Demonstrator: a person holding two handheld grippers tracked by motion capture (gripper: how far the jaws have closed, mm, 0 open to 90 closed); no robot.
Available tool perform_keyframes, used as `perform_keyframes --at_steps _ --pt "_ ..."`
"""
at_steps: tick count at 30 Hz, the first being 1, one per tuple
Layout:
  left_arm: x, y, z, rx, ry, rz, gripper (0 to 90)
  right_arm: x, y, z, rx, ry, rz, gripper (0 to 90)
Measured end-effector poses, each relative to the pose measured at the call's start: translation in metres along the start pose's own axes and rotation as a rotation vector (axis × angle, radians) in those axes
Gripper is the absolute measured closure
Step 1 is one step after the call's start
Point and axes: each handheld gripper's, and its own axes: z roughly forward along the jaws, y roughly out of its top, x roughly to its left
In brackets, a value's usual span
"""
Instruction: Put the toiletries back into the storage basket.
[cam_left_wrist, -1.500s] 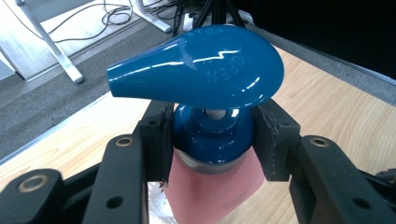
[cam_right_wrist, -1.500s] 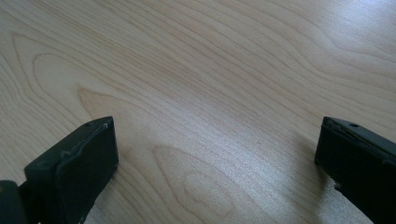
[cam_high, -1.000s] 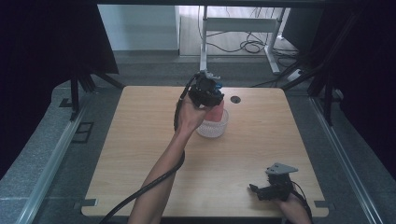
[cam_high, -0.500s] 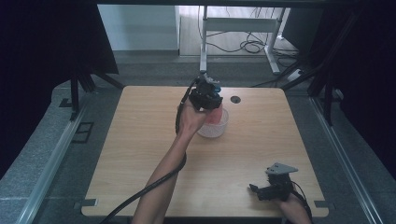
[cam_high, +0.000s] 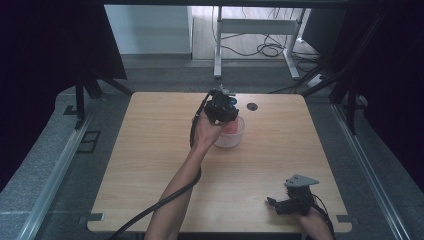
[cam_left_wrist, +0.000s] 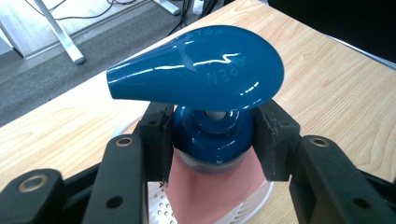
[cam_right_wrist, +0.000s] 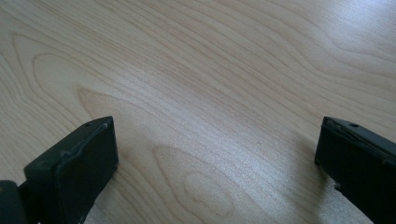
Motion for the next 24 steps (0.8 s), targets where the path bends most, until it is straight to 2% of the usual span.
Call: perform_keyframes --at_steps 24 --pt "0.003 -0.023 0.021 0.023 0.008 -0.040 52.9 0.000 0.000 0.000 0.000 0.000 0.001 0.0"
